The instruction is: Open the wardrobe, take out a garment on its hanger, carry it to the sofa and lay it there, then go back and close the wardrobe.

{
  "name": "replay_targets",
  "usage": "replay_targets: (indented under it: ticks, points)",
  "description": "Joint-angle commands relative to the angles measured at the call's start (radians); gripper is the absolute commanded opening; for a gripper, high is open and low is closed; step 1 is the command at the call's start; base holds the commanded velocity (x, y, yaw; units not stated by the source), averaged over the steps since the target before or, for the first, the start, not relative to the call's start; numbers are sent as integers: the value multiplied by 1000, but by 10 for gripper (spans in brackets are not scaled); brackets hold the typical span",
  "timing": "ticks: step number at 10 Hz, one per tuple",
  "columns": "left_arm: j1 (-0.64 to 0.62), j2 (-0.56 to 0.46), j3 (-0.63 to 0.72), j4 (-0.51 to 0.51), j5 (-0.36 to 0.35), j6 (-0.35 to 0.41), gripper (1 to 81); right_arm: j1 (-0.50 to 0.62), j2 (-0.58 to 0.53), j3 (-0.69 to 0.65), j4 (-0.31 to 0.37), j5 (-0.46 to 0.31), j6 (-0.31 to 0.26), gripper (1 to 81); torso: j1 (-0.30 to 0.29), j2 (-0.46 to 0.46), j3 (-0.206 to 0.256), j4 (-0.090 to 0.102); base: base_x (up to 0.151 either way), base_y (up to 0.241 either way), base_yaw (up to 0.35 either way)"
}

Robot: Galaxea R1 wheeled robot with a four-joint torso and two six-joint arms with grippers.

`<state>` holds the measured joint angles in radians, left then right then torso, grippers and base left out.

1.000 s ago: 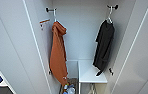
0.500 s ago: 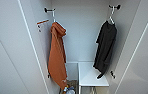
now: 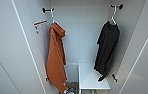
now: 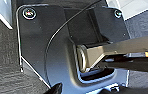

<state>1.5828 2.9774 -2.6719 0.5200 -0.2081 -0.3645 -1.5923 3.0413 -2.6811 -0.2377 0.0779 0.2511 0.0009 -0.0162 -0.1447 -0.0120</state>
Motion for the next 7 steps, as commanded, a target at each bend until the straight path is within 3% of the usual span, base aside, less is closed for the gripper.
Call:
replay_targets:
  ticks: [1, 7]
  points:
    - [-14, -6, 3, 3, 44, 4, 811, 27, -3, -5, -8, -58, -10, 811, 0, 0, 0, 0, 94, 0, 0]
    - [-13, -3, 3, 3, 64, 4, 811, 31, -5, -37, -6, -56, -10, 811, 0, 0, 0, 0, 94, 0, 0]
